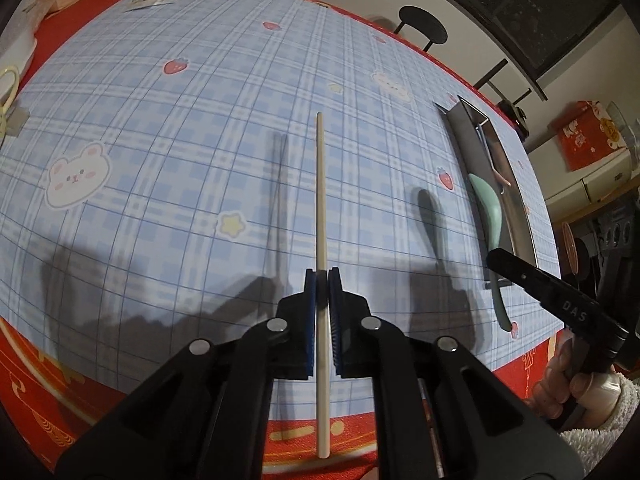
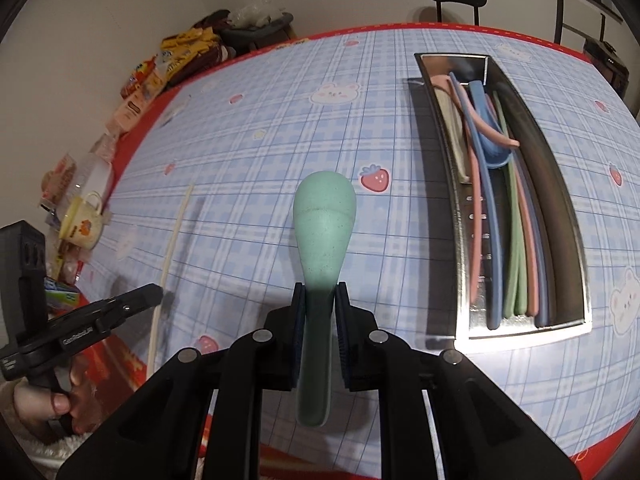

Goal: Organize utensils
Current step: 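Carry spoon with right tool while left tool carries beige chopstick to basket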

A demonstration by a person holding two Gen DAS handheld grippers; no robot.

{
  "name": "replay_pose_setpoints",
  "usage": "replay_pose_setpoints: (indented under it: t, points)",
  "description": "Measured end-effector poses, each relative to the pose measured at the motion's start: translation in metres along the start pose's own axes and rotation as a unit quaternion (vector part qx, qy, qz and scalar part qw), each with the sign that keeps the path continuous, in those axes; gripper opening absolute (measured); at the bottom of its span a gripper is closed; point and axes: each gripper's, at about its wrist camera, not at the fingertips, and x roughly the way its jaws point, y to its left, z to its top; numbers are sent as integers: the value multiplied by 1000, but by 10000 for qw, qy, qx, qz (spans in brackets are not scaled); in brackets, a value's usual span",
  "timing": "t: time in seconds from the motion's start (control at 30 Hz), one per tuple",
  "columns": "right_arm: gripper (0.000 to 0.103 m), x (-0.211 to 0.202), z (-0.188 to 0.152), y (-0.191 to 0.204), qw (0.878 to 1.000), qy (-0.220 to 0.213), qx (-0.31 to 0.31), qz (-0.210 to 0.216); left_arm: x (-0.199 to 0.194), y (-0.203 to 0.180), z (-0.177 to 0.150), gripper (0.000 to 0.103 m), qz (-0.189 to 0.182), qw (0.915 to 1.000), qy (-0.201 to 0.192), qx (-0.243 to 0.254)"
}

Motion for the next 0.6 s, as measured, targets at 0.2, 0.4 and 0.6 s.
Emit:
replay_pose_setpoints:
  t: [0.2, 0.4, 0.6]
  points:
    - [15, -18, 1, -10, 9997, -239, 67, 45, -3, -9, 8, 10, -50, 10000, 35, 31]
    - [15, -32, 2, -33, 9984, -449, 340, 55, -4, -26, 21, 10, -184, 9998, 111, 38]
    - [15, -47, 8, -63, 9958, -666, 630, -13, 1, -68, 37, 10, -386, 9987, 184, 286]
